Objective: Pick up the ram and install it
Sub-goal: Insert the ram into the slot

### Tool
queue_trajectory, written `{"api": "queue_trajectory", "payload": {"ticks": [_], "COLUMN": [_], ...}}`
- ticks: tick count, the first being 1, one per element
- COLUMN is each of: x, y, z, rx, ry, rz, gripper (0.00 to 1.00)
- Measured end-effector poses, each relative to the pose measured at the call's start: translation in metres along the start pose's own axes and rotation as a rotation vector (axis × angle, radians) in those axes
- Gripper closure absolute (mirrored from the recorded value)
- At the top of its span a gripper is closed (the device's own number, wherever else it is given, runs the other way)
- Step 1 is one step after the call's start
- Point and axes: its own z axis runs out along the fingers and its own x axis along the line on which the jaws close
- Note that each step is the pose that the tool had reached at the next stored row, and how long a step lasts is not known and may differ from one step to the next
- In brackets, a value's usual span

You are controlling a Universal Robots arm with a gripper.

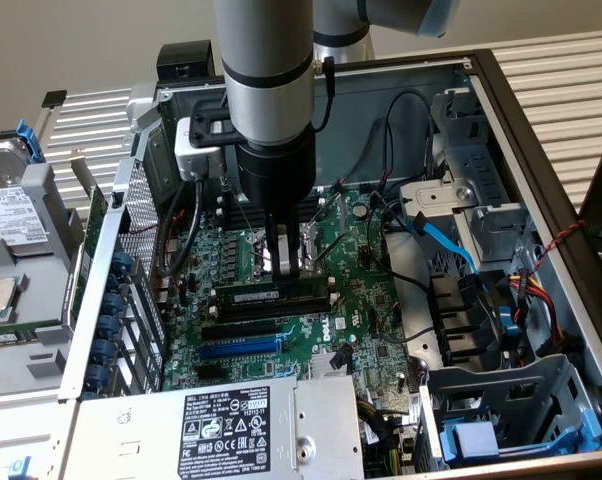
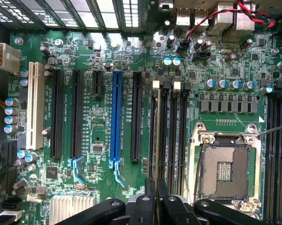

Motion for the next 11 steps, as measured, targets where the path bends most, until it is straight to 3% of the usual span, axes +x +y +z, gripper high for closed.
{"api": "queue_trajectory", "payload": {"ticks": [11], "x": [0.0003], "y": [0.0001], "z": [0.0011], "rx": [0.0001], "ry": [-0.0002], "rz": [0.000], "gripper": [0.87]}}
